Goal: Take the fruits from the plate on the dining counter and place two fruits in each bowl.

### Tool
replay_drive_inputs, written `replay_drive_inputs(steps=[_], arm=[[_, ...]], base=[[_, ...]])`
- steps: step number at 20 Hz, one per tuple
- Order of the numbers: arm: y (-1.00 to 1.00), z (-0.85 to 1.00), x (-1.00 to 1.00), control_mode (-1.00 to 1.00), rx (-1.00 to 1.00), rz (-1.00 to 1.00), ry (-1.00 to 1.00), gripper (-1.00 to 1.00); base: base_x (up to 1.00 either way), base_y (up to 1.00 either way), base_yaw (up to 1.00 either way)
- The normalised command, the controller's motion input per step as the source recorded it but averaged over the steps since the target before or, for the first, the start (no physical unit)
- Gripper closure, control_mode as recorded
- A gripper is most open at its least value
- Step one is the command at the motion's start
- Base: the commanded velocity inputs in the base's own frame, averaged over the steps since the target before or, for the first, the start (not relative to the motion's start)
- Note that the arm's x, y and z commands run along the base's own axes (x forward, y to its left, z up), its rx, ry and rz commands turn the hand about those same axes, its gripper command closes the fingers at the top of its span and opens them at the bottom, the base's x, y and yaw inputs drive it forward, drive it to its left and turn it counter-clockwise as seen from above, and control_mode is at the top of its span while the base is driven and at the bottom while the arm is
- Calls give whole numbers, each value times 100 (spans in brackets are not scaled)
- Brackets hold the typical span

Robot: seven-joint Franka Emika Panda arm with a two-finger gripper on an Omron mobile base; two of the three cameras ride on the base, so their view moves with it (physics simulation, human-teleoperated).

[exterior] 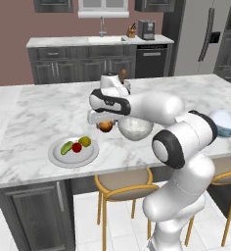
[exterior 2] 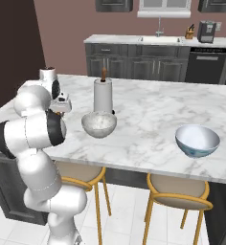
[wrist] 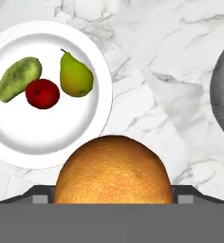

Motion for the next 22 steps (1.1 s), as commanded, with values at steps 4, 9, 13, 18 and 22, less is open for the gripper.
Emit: replay_drive_inputs(steps=[4, 9, 13, 18, 22], arm=[[-90, 0, 100, -100, -7, -19, 10, 100], [-98, 0, 97, -100, -1, -19, 12, 100], [-88, 0, 51, -100, 0, -12, 13, 100], [-54, -9, 28, -100, 0, 1, 14, 100], [-7, -32, 22, -100, 0, 4, 15, 100]], base=[[0, 0, 0], [0, 0, 0], [0, 0, 0], [0, 0, 0], [0, 0, 0]])
